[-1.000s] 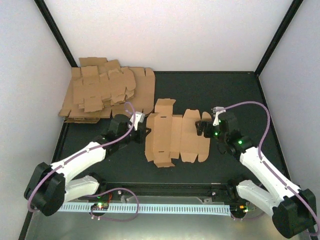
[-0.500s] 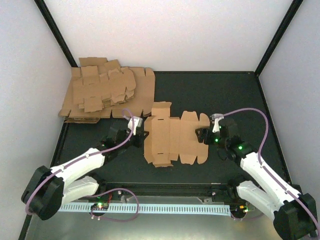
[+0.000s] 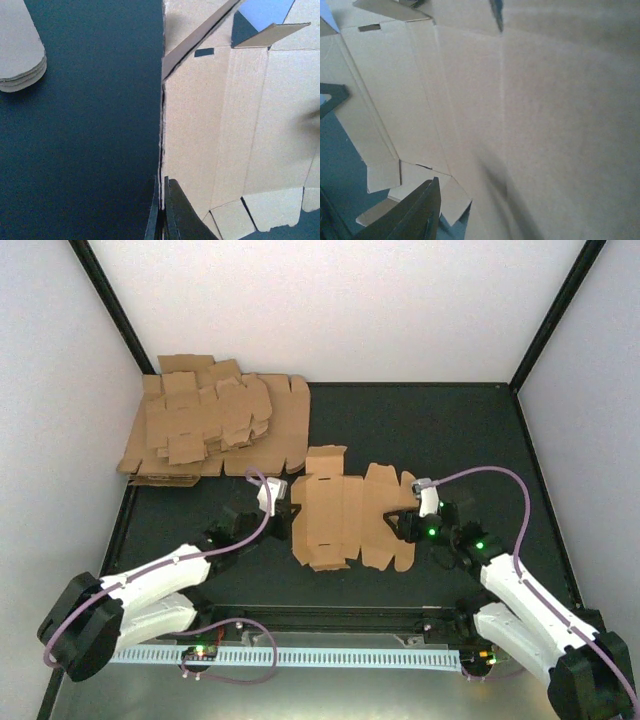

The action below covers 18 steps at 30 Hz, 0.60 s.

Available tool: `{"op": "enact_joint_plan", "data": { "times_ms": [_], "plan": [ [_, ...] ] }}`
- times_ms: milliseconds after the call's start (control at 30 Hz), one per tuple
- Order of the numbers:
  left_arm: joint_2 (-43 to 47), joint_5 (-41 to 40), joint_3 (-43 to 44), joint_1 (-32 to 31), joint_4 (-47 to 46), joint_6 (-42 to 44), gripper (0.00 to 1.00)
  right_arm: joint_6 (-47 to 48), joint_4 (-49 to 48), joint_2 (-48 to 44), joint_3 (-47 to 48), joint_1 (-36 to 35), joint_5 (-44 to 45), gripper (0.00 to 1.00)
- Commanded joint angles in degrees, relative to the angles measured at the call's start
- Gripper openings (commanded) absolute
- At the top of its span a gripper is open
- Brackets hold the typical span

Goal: Fold the paper box

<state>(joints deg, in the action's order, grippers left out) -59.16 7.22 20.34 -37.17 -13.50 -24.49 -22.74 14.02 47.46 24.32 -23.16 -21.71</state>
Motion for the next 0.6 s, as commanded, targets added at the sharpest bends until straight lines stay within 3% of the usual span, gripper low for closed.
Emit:
{"op": "enact_joint_plan", "data": {
  "times_ms": [0, 300, 567],
  "plan": [
    [1.4, -4.4, -0.6, -1.4, -4.5, -1.0, 0.01, 1.2, -3.3, -2.2, -1.8, 0.0, -5.2, 0.48],
    [0.6, -7.4, -0.9, -3.7, -8.3, -2.0, 0.02, 0.5, -7.9, -7.3, -4.3, -0.2, -10.8, 0.45],
    [-3.0, -7.9, 3.3, -4.0, -4.6, -3.1, 0.02, -0.5, -7.8, -7.1, -2.6, -0.3, -14.9, 0.38]
  ]
}}
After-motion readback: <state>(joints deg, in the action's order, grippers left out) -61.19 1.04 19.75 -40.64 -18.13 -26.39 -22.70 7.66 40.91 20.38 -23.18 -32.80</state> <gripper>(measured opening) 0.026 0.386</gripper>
